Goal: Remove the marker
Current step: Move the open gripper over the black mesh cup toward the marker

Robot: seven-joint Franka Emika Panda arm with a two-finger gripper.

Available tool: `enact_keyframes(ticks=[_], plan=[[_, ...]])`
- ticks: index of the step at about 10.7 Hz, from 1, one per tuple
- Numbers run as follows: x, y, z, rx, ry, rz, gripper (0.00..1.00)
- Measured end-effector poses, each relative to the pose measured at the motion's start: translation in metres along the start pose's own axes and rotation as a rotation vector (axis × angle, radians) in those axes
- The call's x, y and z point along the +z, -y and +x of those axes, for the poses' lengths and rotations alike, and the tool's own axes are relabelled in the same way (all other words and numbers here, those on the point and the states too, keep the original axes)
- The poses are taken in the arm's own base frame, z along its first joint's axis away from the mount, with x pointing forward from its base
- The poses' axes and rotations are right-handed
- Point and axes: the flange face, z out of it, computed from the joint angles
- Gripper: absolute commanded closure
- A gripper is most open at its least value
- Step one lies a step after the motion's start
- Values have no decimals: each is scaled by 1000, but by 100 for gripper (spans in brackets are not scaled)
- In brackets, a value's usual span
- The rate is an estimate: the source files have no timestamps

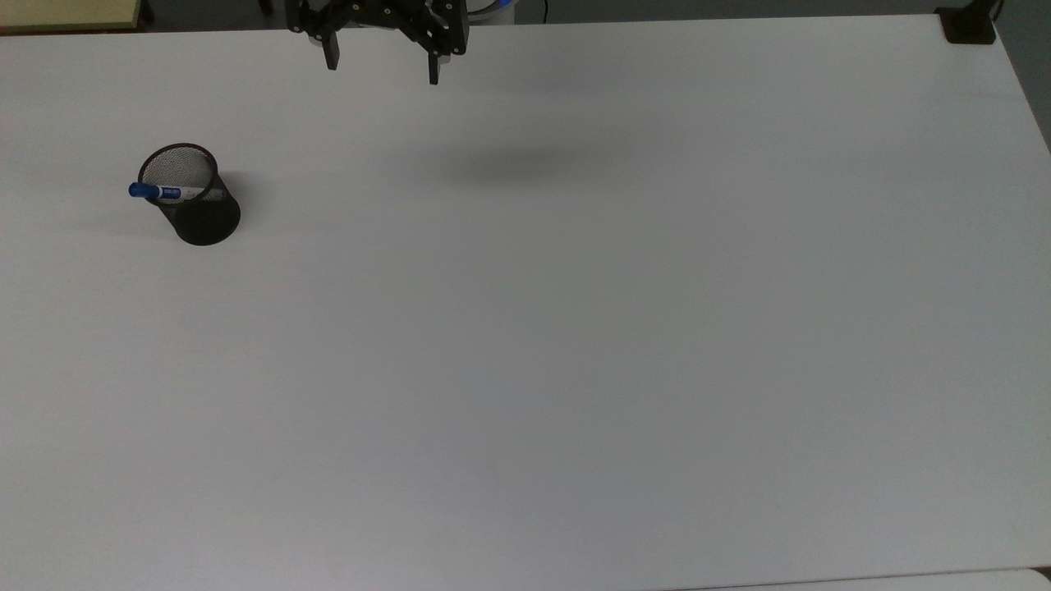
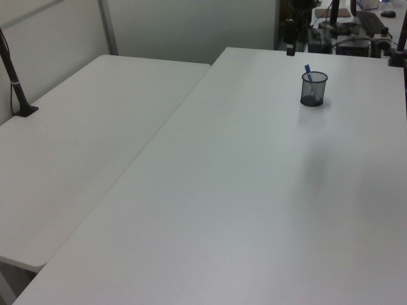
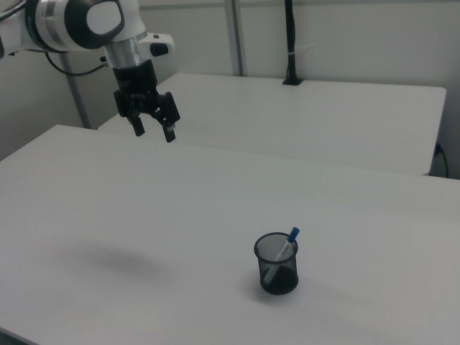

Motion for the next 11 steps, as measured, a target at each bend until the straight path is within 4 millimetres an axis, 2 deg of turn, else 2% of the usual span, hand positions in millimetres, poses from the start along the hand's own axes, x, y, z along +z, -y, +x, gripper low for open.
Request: enact_keyframes(ticks=[8,10,11], plan=[[3,0,1,1,4,-1,0],[9,-15,4,-2,15,-3,0],[16,-36,6,1,27,-5,0]])
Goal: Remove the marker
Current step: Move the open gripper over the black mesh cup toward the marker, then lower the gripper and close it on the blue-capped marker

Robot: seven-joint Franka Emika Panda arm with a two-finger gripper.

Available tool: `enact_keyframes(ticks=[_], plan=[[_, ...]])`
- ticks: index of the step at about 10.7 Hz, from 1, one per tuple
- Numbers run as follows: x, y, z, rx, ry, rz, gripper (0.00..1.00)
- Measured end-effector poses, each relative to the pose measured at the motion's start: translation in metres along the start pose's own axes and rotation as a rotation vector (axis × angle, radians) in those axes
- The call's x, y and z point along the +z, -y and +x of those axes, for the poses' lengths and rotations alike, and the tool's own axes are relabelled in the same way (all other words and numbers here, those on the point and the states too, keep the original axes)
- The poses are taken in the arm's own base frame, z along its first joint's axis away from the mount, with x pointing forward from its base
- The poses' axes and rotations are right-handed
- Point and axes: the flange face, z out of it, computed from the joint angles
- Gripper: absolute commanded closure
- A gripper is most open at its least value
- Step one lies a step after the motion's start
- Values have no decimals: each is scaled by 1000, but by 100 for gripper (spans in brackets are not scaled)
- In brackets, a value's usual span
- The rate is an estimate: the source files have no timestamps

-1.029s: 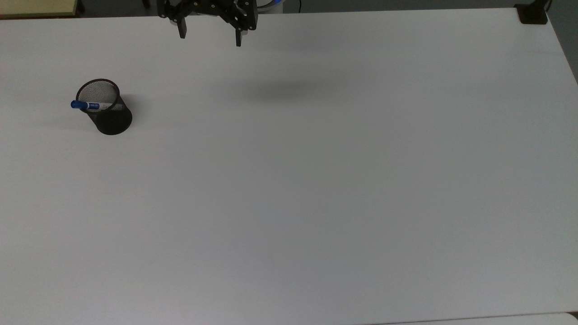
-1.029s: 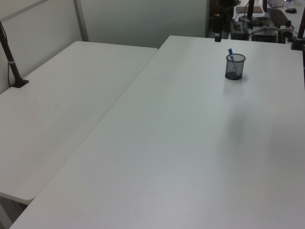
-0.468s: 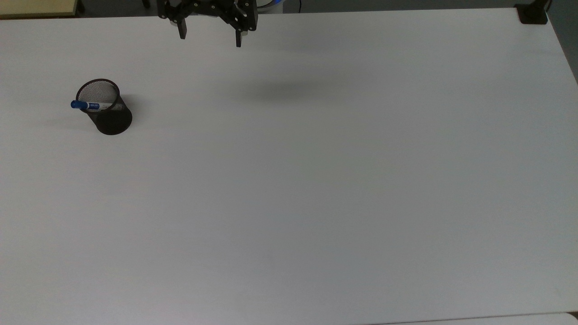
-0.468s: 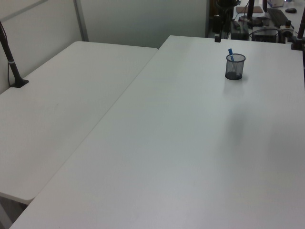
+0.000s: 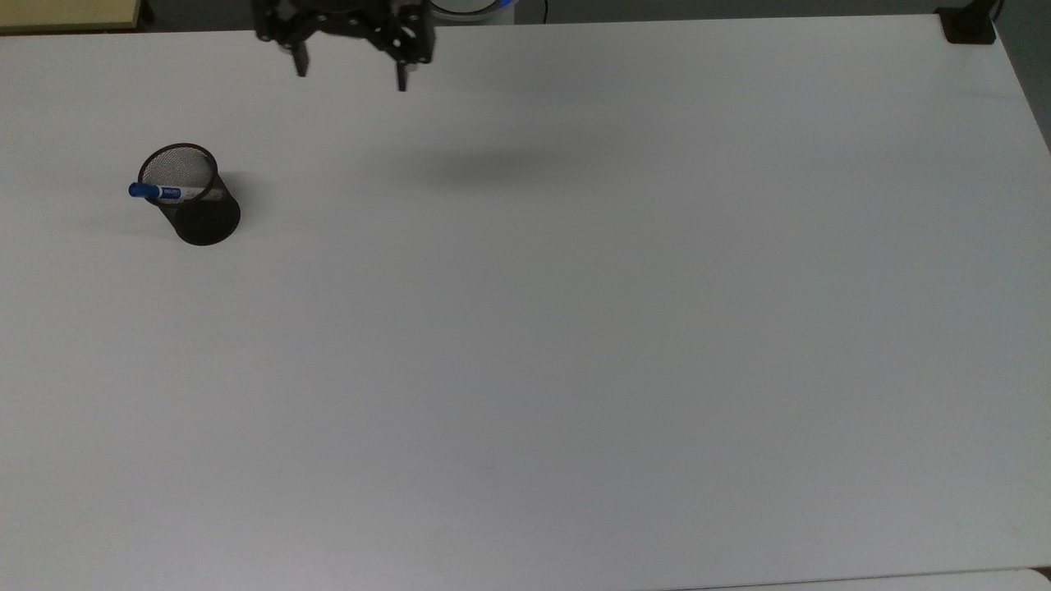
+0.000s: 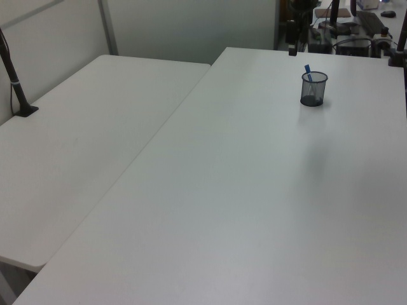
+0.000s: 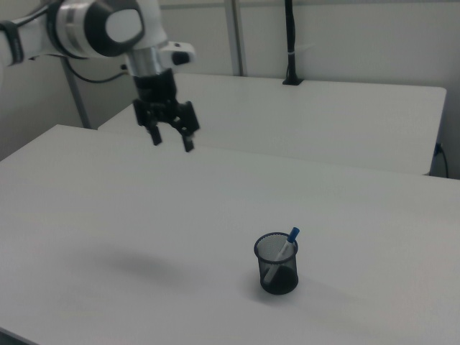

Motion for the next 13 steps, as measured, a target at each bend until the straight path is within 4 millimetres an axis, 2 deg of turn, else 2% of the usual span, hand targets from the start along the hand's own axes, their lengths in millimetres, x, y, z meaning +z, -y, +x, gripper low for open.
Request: enact_keyframes(ticks=[3,6,7,8,10,13], plan=[[22,-71,12,75,-19,-6,0],[57,-149,21,188,-44,-19,0],[72,-173,23,217,-53,-24,3],[87,-192,24,226,-57,-29,12],[121,-219,25,236,-57,-35,30],[160,-230,27,242,-30,-33,47]])
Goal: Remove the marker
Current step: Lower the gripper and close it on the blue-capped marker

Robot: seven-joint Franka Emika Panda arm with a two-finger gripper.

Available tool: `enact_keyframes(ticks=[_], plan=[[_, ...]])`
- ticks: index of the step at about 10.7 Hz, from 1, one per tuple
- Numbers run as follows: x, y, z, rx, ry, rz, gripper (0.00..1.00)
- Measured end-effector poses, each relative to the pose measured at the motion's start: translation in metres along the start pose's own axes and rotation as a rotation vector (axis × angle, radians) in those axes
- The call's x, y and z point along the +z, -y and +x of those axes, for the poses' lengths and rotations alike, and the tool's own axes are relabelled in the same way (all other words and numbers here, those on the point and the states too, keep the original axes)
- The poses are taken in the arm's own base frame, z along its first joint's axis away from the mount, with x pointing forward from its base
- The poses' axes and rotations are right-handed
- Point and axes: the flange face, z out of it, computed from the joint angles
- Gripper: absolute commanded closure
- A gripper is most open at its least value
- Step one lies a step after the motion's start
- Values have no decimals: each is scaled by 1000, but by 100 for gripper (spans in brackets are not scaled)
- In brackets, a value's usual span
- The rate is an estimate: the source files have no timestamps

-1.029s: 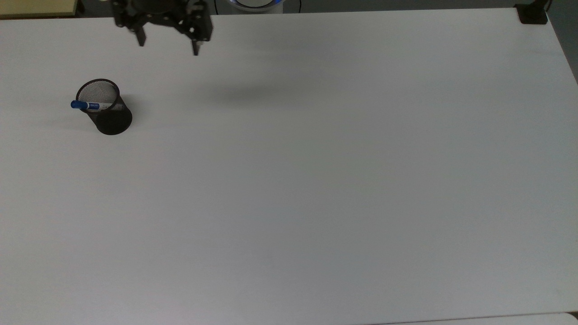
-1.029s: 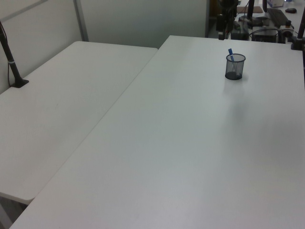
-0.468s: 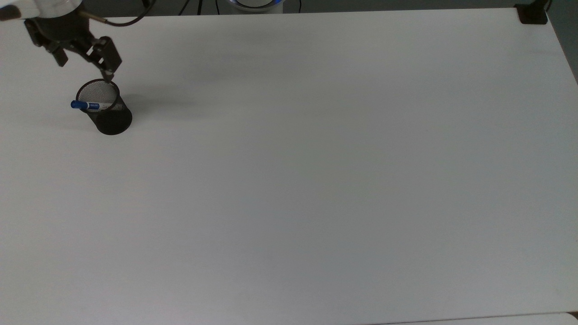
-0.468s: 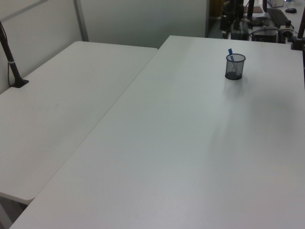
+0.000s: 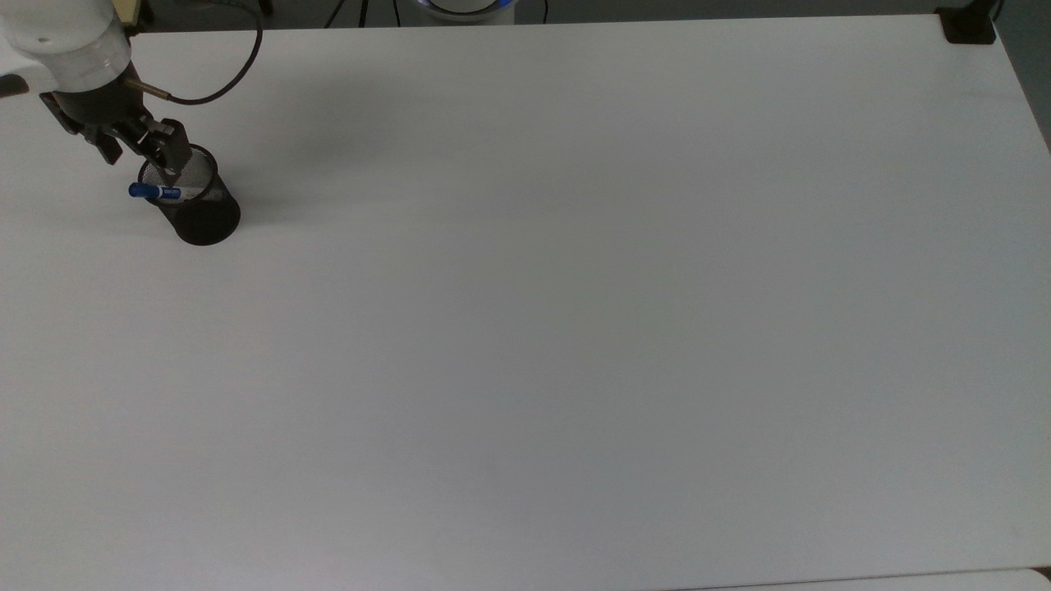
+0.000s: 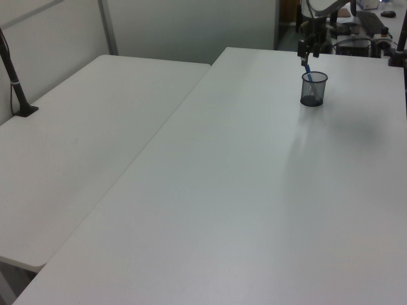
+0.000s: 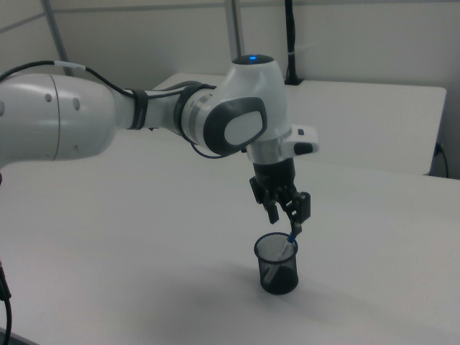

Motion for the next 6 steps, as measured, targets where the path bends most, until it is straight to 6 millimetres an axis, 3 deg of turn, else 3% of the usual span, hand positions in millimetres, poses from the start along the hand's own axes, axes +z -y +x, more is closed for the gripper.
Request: enact_keyframes(ticks=[1,5,6], plan=[[8,-4,0,7,11,0,54],[23,-8,3,11,-29,-3,58],[25,-7,4,12,-41,-2,64]])
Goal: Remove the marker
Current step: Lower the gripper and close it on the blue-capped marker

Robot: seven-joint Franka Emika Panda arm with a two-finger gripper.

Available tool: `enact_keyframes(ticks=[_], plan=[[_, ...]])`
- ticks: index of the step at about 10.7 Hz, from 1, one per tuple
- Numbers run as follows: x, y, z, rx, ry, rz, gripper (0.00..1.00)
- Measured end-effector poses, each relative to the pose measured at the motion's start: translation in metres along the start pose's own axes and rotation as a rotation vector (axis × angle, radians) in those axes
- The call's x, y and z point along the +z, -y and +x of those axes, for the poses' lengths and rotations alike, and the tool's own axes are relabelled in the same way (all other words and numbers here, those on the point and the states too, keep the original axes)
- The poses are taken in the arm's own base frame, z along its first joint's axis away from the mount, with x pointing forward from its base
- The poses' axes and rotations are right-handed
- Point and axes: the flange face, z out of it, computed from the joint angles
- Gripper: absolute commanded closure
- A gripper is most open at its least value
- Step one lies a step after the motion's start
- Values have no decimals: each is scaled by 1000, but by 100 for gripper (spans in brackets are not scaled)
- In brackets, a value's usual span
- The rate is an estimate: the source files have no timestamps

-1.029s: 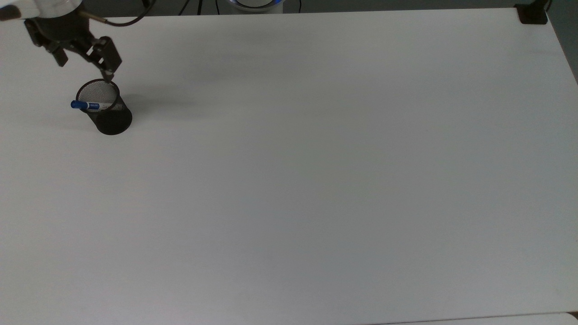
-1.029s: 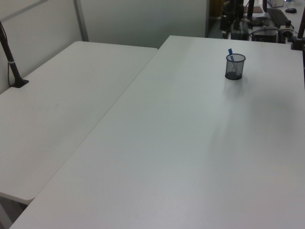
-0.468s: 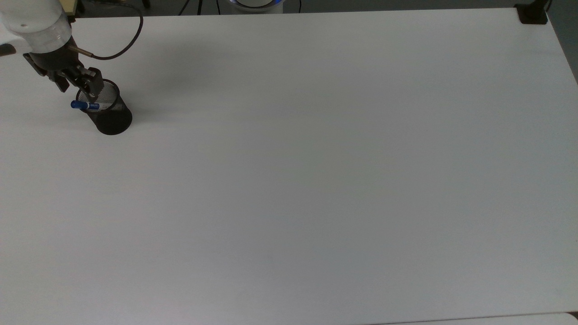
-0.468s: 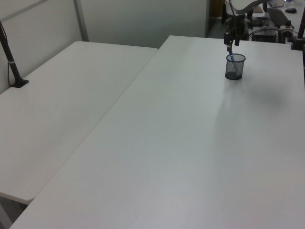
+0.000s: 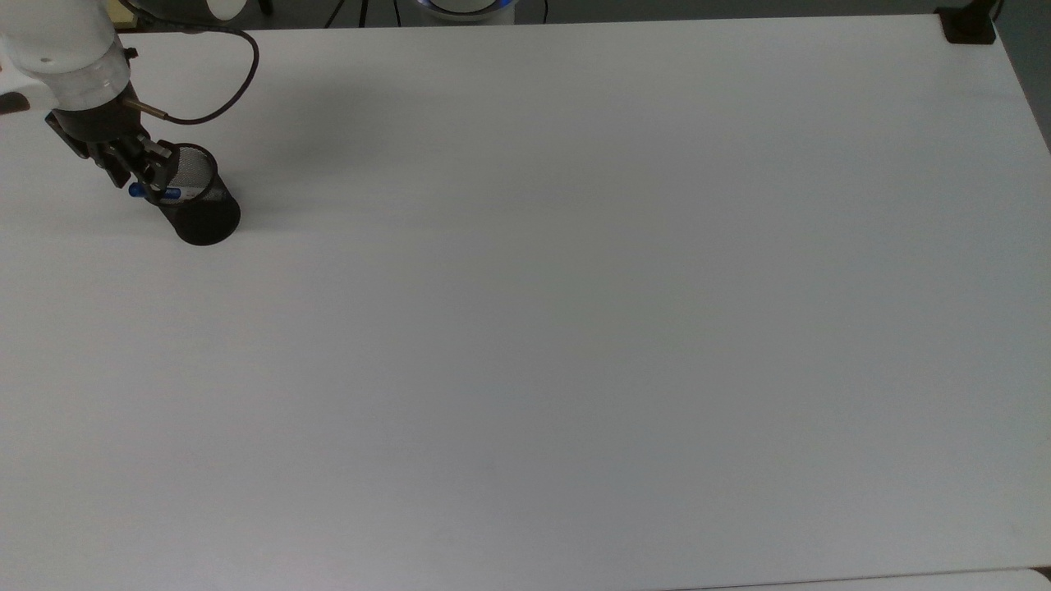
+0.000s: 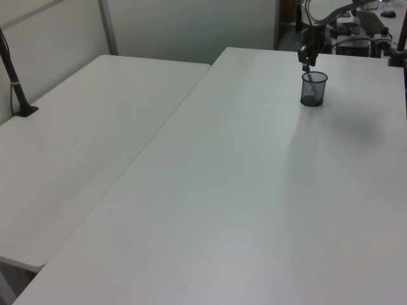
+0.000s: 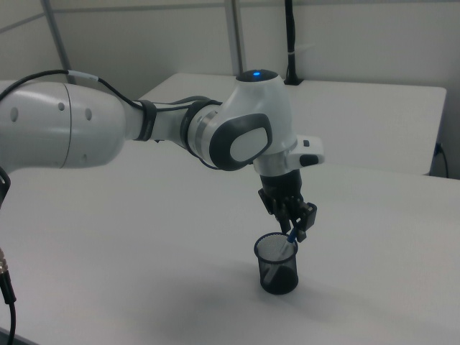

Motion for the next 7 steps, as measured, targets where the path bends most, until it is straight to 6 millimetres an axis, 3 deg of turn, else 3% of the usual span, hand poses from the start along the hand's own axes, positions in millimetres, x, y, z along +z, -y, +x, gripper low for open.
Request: enact_keyframes(ticks=[3,7], plan=[[5,1,0,0,-3,3,85],[5,2,0,1,-6,5,91]])
